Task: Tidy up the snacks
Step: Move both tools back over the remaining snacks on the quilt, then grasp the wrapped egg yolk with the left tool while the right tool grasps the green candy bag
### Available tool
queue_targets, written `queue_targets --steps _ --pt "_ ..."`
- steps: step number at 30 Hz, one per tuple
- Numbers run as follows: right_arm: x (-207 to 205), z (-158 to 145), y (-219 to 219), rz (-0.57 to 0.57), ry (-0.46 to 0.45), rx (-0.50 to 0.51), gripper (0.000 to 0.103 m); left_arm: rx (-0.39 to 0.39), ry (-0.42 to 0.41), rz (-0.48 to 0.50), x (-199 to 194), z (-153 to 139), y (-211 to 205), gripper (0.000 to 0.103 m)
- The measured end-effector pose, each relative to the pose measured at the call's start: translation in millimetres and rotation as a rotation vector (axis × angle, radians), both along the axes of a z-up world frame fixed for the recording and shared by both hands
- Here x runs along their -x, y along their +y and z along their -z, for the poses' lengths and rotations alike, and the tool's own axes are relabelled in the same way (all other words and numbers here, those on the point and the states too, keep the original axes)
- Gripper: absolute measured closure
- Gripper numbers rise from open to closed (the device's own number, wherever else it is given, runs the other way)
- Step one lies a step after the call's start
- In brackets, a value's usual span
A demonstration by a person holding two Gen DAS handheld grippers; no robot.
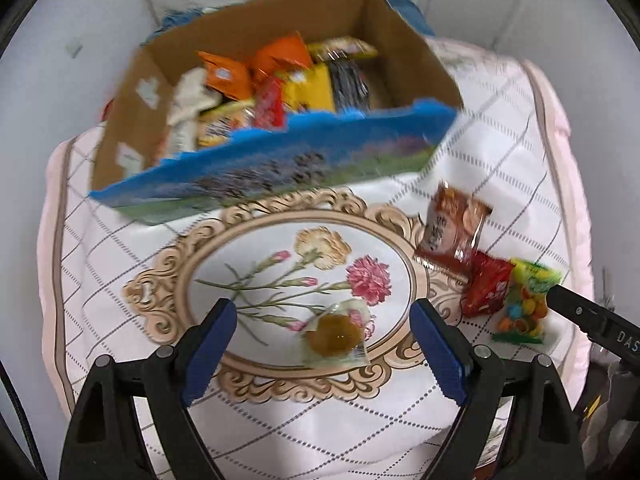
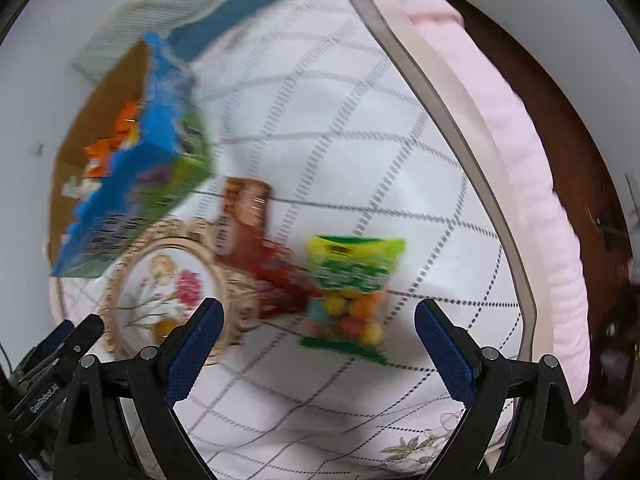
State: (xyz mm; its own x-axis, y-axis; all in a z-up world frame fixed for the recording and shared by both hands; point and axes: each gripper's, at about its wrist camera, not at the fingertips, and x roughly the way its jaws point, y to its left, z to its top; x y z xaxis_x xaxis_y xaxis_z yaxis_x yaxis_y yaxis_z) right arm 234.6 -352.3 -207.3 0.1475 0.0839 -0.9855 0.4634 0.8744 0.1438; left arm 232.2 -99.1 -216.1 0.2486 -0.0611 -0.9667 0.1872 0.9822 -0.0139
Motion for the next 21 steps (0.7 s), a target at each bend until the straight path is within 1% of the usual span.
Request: queue_targets --steps 1,4,5,7,14,16,17,19,20,21 --pt "1.1 11.5 -5.1 0.012 0.021 -0.004 0.005 -0.005 0.016 0.010 -1.8 7.1 -5.0 0.015" --pt "3.1 29.3 -11.7 0.032 0.049 -0.029 0.005 -0.008 0.059 0.027 -3.6 27.1 -12.7 0.015" --pt "3.6 33.8 -12.3 0.032 0.053 -0.032 0.005 0.038 -0.004 0.011 -3.7 33.2 -14.2 0.015" --pt "4.0 39.9 -11.4 0.025 0.060 -0.032 0.005 0.033 0.028 0.012 -3.9 45.5 -15.1 0.015" --pt "-1.5 48.8 1.5 -0.034 0.062 0.046 0.005 0.020 0.098 -0.013 -9.0 81.2 -13.5 0.015" --pt "-4.6 50.6 7.4 -0.061 0.066 0.075 0.007 0.021 0.115 -0.005 -10.5 91.7 -14.9 0.015" --pt "-4.9 51.0 10.8 -0.075 0.063 0.091 0.010 0.018 0.117 -0.006 -10.9 95.6 -15.7 0.015" --pt "-5.5 50.9 14.8 -0.092 0.060 0.119 0.018 0.016 0.113 -0.004 -10.8 102.4 -17.2 0.028" --pt "-5.6 51.0 17.0 -0.105 0.059 0.137 0.027 0.011 0.115 -0.003 -10.4 105.7 -17.5 0.043" --pt "-5.9 50.7 18.1 -0.114 0.051 0.136 0.033 0.010 0.110 -0.006 -9.6 107.8 -17.2 0.045"
